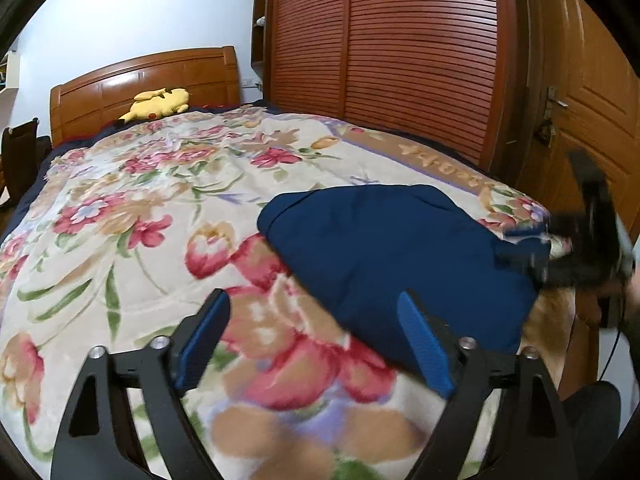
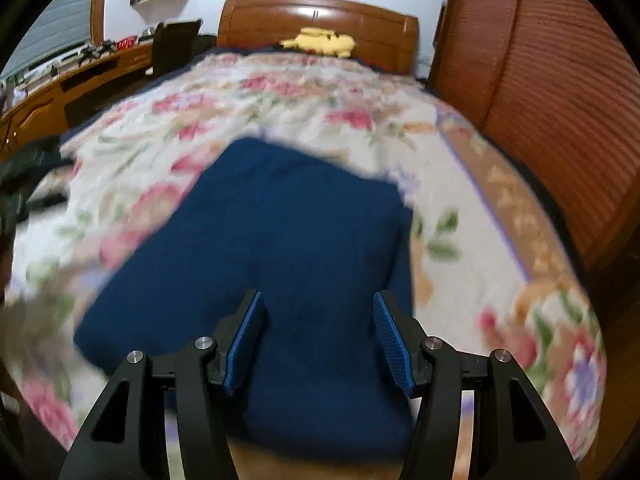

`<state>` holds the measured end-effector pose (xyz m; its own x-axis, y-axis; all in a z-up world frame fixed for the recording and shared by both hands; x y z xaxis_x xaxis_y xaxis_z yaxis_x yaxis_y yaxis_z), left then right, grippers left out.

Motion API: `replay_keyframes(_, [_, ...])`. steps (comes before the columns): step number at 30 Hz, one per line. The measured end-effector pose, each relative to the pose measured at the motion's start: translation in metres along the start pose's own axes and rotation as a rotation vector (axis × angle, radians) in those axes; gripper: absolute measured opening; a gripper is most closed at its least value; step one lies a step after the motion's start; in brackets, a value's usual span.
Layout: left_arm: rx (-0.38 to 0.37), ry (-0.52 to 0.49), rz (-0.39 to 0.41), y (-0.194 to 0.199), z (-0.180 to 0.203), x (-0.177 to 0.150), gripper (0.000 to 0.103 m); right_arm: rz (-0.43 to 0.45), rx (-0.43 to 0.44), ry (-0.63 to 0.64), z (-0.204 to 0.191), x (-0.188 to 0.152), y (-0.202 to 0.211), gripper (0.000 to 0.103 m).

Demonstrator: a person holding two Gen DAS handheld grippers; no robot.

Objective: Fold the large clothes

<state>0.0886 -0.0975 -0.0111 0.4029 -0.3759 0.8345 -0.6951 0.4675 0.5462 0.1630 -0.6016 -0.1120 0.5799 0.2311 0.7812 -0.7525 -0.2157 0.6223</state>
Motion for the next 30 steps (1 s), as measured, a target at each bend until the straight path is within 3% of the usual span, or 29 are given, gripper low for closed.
replay_keyframes(2, [-0.002, -0.002, -0.008, -0.007, 0.004, 0.003, 0.097, -0.029, -0.009, -0.056, 0.011, -0.028, -0.01, 0.058])
replay_keyframes(4, [0.002, 0.001, -0.021, -0.014, 0.006, 0.004, 0.097, -0.039, -0.005, -0.089, 0.018, -0.044, -0.024, 0.058])
replay_keyframes(11, [0.056, 0.009, -0.07, -0.051, 0.011, 0.015, 0.097, 0.052, 0.004, -0.153, 0.029, -0.05, 0.002, 0.059])
replay_keyframes(16, [0.09, 0.071, -0.099, -0.087, -0.009, 0.026, 0.097, 0.119, 0.048, -0.146, 0.046, -0.072, 0.029, 0.059])
replay_keyframes(19, [0.111, 0.094, -0.11, -0.106, -0.022, 0.031, 0.097, 0.131, 0.016, -0.136, 0.057, -0.077, 0.035, 0.059])
replay_keyframes(30, [0.135, 0.071, -0.171, -0.171, -0.04, 0.039, 0.097, 0.07, 0.049, -0.139, 0.06, -0.109, 0.047, 0.059])
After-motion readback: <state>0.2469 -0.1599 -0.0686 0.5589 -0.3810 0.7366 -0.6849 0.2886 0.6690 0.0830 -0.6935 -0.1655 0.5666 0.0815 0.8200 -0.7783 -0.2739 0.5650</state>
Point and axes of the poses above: each gripper's, at about its wrist camera, not at the fingertips, and y roughly against the way its jaws point, z to its right, x to its top, the point moved 5 cm from there along -y, roughly the way its jaws point, and after that the axes turned 9 degrees about -y, right-handed, at the moved point
